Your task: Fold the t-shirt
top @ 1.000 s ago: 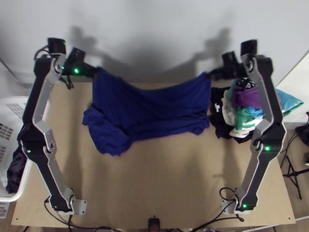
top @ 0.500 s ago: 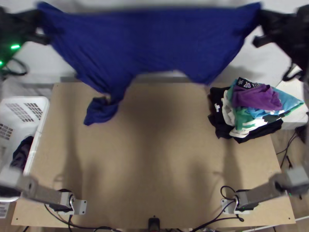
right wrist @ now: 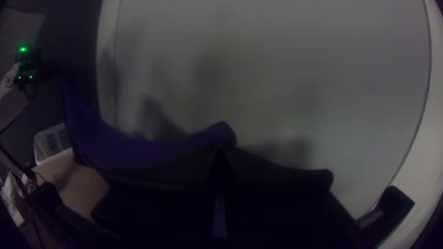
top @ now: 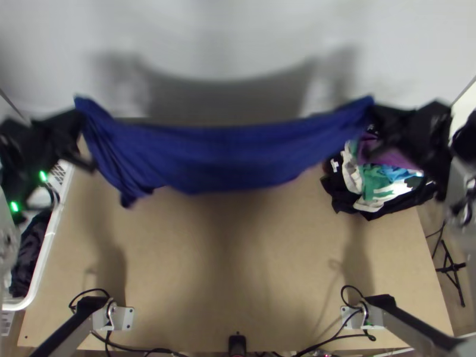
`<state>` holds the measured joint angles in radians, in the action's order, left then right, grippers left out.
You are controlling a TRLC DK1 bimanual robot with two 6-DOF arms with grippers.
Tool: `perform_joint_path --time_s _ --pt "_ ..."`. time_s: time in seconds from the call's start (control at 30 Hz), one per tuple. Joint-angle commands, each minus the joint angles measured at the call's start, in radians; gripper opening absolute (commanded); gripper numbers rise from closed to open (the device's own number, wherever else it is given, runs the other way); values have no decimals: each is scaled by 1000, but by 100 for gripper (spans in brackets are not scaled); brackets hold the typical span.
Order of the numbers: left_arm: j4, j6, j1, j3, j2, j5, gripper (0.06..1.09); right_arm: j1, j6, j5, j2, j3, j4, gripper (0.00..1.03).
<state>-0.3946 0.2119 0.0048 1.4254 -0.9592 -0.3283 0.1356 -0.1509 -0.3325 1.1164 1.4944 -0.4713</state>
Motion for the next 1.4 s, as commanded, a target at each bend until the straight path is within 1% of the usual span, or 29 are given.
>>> perform_joint_path --time_s 0.0,0.07,0.2,0.3,0.43,0.53,0.57,0.63,0.73,0.77,0.83,0.9,0.97,1.07,1.13,1.2,1.27,1.37 --pt "-50 47 -31 -310 257 -2 10 38 -39 -7 -196 -335 -36 3" --pt "-89 58 -32 -367 333 -2 10 42 -61 -19 -256 -398 -81 3" --pt "-173 58 -32 -477 511 -3 10 42 -127 -39 -421 -585 -168 3" --pt "-277 58 -12 -525 651 -3 10 58 -131 -46 -563 -688 -242 3" --pt "-460 58 1 -559 807 -3 10 79 -124 -45 -718 -760 -369 3" --pt "-609 58 12 -600 913 -26 10 82 -147 -45 -802 -813 -474 3" --pt "-659 61 15 -620 947 -35 10 81 -182 -43 -839 -838 -484 3" --pt "-701 67 23 -619 959 -44 10 73 -184 -45 -869 -838 -484 3" --pt "-694 124 24 -606 924 -48 10 105 -197 -45 -757 -842 -467 3" --pt "-696 139 21 -605 902 -55 10 114 -197 -43 -705 -844 -437 3" --pt "-701 152 20 -585 852 -81 10 127 -207 -46 -601 -810 -421 3" --pt "-737 178 8 -572 804 -104 10 168 -191 -46 -529 -772 -421 3" --pt "-777 201 -14 -553 749 -132 10 183 -168 -46 -477 -746 -425 3" --pt "-819 201 -86 -500 649 -132 10 190 -151 -48 -423 -724 -446 3" --pt "-871 211 -170 -493 562 -132 10 190 -128 -48 -366 -711 -452 3" --pt "-883 234 -203 -477 502 -124 10 188 -125 -46 -322 -691 -452 3" --pt "-892 293 -201 -457 438 -109 10 183 -125 -46 -279 -663 -441 3" --pt "-883 408 -178 -457 376 -23 10 165 -147 -40 -205 -622 -441 3"
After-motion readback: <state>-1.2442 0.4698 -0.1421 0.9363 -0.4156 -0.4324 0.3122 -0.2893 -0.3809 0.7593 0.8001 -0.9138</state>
